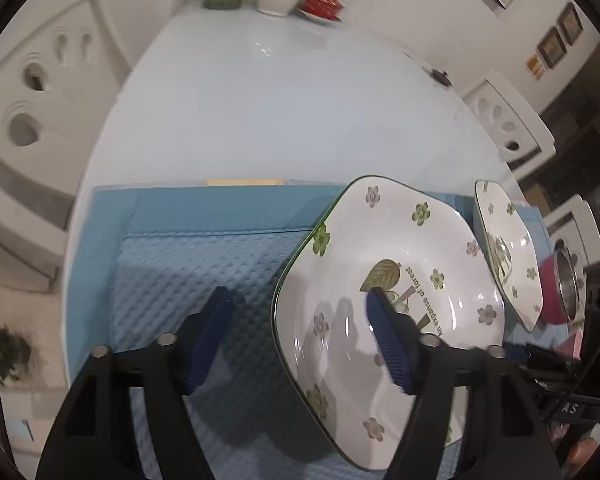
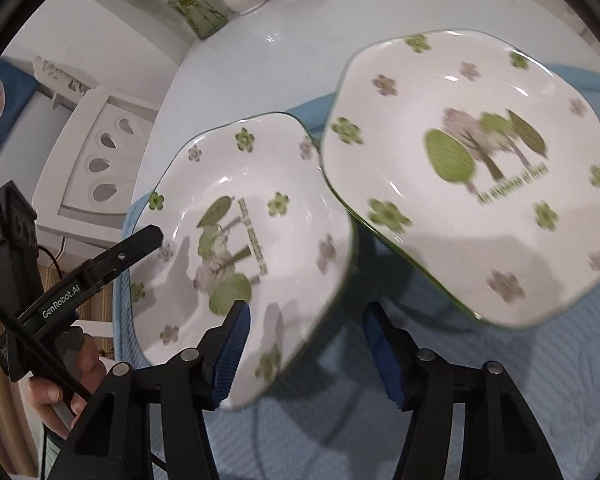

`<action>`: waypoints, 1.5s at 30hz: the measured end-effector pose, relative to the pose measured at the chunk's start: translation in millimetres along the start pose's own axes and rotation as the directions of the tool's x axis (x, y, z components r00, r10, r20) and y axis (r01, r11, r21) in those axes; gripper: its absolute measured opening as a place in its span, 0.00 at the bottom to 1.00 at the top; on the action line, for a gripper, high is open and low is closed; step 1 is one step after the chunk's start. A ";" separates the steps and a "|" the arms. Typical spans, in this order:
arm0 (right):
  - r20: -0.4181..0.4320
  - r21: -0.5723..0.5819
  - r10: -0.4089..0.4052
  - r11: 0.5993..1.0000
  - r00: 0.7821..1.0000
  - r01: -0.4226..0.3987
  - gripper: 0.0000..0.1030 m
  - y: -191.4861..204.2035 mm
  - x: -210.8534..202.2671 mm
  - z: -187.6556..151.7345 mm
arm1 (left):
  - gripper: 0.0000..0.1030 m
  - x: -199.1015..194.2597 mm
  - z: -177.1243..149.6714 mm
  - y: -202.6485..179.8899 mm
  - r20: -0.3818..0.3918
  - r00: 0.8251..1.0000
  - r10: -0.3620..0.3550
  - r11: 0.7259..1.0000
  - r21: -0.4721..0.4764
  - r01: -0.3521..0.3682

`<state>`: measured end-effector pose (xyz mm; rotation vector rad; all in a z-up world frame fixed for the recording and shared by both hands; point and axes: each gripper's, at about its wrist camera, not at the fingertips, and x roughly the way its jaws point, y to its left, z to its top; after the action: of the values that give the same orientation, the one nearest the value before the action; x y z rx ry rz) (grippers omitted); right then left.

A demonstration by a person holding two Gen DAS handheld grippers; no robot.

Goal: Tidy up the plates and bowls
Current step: 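Grasp the hexagonal plate's rim with the left tool and lift it, then carry the hexagonal plate over the round plate, lower it, open left tool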

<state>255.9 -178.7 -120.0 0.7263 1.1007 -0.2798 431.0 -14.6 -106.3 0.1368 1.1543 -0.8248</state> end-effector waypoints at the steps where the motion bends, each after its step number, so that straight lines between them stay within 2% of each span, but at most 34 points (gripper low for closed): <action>1: 0.007 -0.012 -0.007 1.000 1.000 0.007 0.52 2.4 2.5 2.0 | 0.54 3.6 0.8 0.1 -0.007 1.000 -0.008 1.000 0.010 0.008; 4: 0.036 -0.060 -0.031 0.998 0.999 0.033 0.42 9.4 8.2 7.3 | 0.46 10.3 3.6 -0.3 -0.002 1.000 -0.030 0.999 0.039 0.030; 5: 0.042 -0.086 -0.043 0.995 0.998 0.047 0.38 13.0 10.5 8.1 | 0.39 11.0 5.0 0.8 0.001 0.999 -0.040 0.998 0.042 0.040; 6: 0.046 -0.105 -0.060 0.992 0.997 0.065 0.38 15.6 12.7 8.5 | 0.32 12.3 5.9 0.8 0.002 0.999 -0.050 0.998 0.042 0.050; 8: 0.060 -0.142 -0.082 0.986 0.995 0.090 0.38 20.7 14.7 8.7 | 0.28 14.6 6.2 -4.2 0.005 1.000 -0.023 0.997 0.069 0.023; 10: 0.070 -0.183 -0.110 0.976 0.991 0.121 0.37 24.9 15.6 6.9 | 0.29 13.5 5.3 -11.6 0.022 1.000 0.013 0.996 0.093 -0.015; 13: 0.062 -0.197 -0.116 0.972 0.991 0.126 0.36 25.4 14.7 6.0 | 0.28 10.8 3.1 -9.3 0.023 1.000 0.011 0.998 0.066 -0.013; 16: 0.061 -0.236 -0.132 0.961 0.989 0.143 0.36 32.8 11.1 0.8 | 0.28 3.8 -2.5 -13.4 0.040 0.998 0.038 0.996 0.082 -0.041; 20: 0.069 -0.248 -0.103 0.962 0.992 0.117 0.36 37.8 0.1 -8.8 | 0.28 -9.4 -10.0 -14.8 0.060 0.998 0.030 0.996 0.087 -0.035; 22: 0.065 -0.258 -0.105 0.959 0.992 0.118 0.36 37.6 -0.3 -11.8 | 0.28 -7.8 -12.5 -13.4 0.043 0.998 0.039 0.995 0.089 -0.043; 26: 0.010 -0.246 -0.085 0.966 0.996 0.085 0.33 26.6 9.6 -14.6 | 0.28 0.5 -16.9 -7.2 0.017 0.999 0.030 0.996 0.081 -0.031; 31: 0.039 -0.267 -0.100 0.958 0.994 0.107 0.33 23.8 7.7 -10.0 | 0.30 6.9 -7.8 -1.7 0.021 1.000 -0.006 0.998 0.064 0.005; 35: 0.059 -0.252 -0.084 0.963 0.995 0.096 0.36 22.8 11.0 -1.1 | 0.30 12.5 -3.5 -7.1 0.043 0.999 -0.009 0.995 0.098 0.005; 37: 0.081 -0.289 -0.093 0.951 0.992 0.112 0.36 26.8 11.0 -2.5 | 0.30 10.0 -6.9 -6.8 0.052 0.999 -0.017 0.993 0.119 0.010; 41: 0.124 -0.405 -0.118 0.900 0.985 0.159 0.36 39.1 7.1 -8.0 | 0.30 -1.6 -22.7 -2.8 0.062 0.998 -0.028 0.993 0.119 0.021; 45: 0.120 -0.471 -0.100 0.870 0.988 0.145 0.36 49.4 0.1 -12.3 | 0.29 -17.5 -39.0 3.3 0.074 0.997 -0.030 0.996 0.085 0.023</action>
<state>274.2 -134.1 -103.8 0.1976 1.0719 -0.1356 401.0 15.9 -109.3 0.1590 1.0529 -0.8956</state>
